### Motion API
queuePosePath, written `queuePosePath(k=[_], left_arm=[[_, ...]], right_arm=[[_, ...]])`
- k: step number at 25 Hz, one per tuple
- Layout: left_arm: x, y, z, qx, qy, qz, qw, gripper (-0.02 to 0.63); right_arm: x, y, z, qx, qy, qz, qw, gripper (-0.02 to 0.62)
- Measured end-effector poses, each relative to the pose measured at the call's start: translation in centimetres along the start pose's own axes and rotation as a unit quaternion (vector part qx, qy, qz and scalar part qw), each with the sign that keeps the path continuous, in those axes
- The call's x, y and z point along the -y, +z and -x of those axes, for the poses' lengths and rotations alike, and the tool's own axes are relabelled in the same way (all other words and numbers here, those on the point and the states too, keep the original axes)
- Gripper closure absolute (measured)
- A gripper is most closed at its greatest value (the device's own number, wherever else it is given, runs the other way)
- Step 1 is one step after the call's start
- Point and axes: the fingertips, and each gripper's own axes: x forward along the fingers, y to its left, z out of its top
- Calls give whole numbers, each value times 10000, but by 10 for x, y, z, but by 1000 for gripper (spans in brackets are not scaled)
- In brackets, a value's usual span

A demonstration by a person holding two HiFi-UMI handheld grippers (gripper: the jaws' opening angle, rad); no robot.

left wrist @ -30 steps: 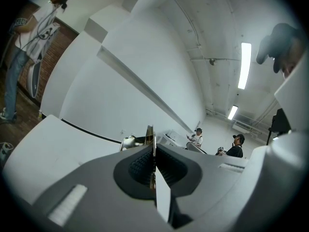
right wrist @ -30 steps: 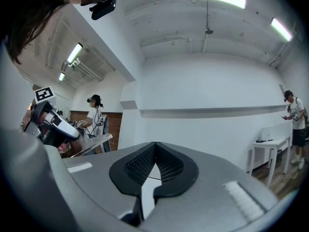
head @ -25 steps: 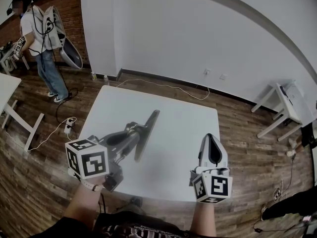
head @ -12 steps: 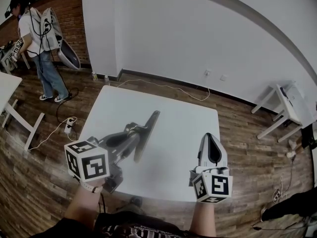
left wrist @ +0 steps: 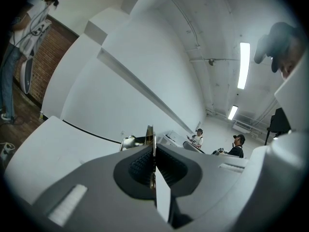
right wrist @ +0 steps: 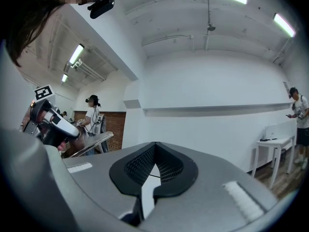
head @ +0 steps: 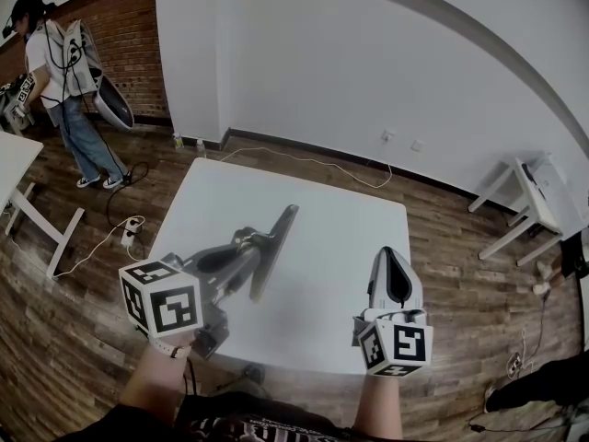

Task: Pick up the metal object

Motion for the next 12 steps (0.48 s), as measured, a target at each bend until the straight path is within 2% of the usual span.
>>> queuePosePath(k=[12], left_arm=[[-2, 0, 0, -16, -33, 10, 10000, 604]], right_arm=[[0, 2, 1, -4, -29, 119, 9999, 586]])
